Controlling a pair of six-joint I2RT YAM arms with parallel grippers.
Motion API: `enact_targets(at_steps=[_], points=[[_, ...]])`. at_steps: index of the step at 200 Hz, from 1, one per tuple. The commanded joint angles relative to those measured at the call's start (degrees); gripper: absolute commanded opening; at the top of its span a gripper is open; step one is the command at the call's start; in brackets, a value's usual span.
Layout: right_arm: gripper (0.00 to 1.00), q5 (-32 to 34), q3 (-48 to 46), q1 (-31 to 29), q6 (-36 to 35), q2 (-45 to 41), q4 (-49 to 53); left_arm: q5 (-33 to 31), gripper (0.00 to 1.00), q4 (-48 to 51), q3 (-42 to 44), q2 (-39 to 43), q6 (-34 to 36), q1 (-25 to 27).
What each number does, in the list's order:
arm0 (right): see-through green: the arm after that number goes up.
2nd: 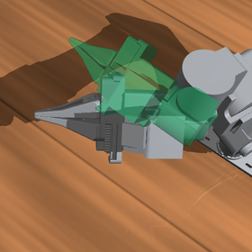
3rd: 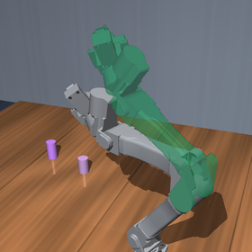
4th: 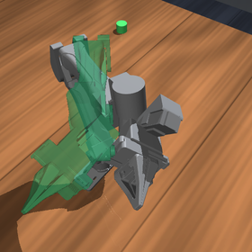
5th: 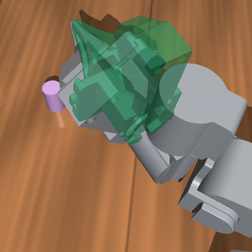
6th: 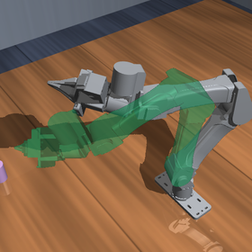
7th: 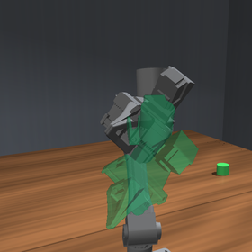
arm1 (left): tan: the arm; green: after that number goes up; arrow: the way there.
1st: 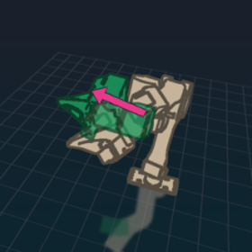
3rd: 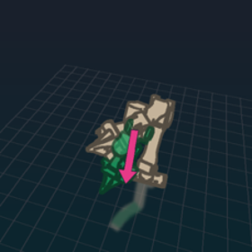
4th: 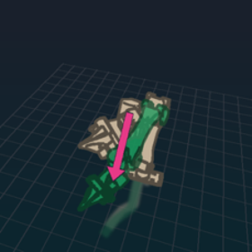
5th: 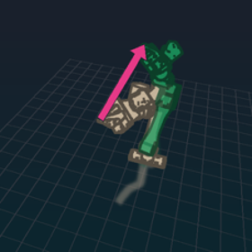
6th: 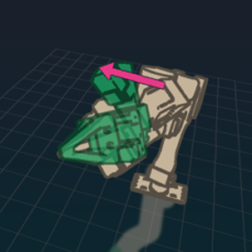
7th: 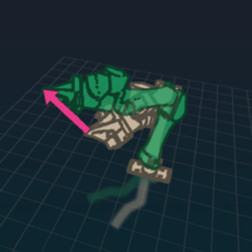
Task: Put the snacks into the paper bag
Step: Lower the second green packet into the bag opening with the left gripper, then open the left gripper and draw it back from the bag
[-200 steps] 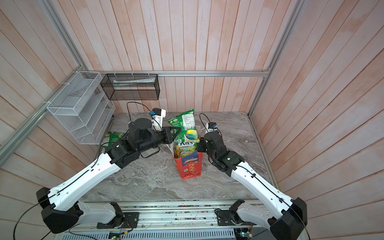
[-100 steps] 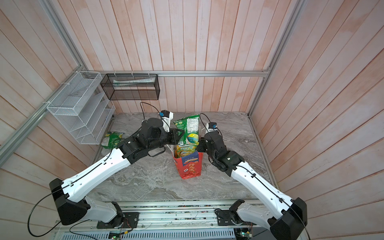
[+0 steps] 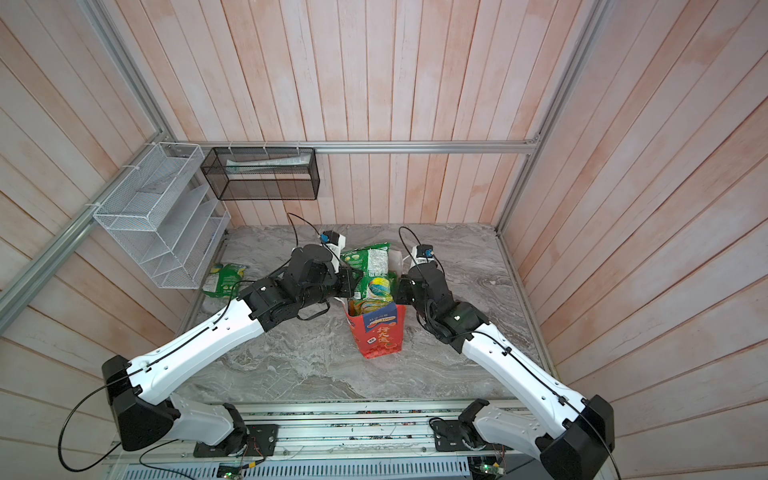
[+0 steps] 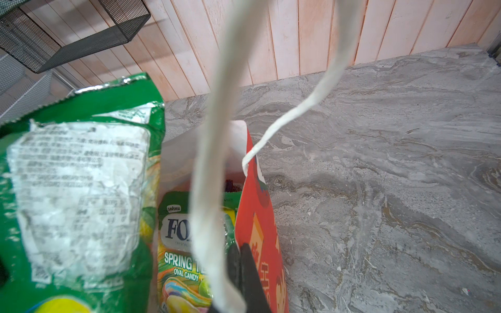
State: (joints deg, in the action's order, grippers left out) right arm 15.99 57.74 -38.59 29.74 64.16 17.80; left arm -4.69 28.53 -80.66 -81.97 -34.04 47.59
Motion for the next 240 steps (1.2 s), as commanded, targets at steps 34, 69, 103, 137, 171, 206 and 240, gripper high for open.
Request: enact_targets(at_steps=[34,69,103,137,171,206,240], points=[[0.0,0.6,1.3,-0.3,-0.7,-0.3,0.3,-0.8,0.08,-2.6,2.8,0.5,0.4,1.9],[0.0,0.6,1.3,-0.3,-0.6,-0.3,0.2,-0.9,0.08,-2.6,3.4,-1.0,0.8,3.7],[0.0,0.7,1.3,-0.3,-0.7,-0.2,0.3,-1.4,0.23,-2.4,3.6,-0.6,0.0,4.1],[0.0,0.8,1.2,-0.2,-0.6,-0.3,0.2,0.1,0.5,-2.6,3.4,1.0,-0.6,4.2],[0.0,0.8,1.3,-0.3,-0.7,0.6,0.3,0.4,0.59,-0.2,0.0,2.7,-0.6,5.3],[0.0,1.1,1.3,-0.3,-0.6,0.4,0.2,-0.9,0.66,0.8,-0.6,7.3,0.5,6.3],[0.0,1.2,1.3,-0.2,-0.7,0.1,0.3,-3.6,0.74,2.0,1.1,14.1,0.6,6.2]])
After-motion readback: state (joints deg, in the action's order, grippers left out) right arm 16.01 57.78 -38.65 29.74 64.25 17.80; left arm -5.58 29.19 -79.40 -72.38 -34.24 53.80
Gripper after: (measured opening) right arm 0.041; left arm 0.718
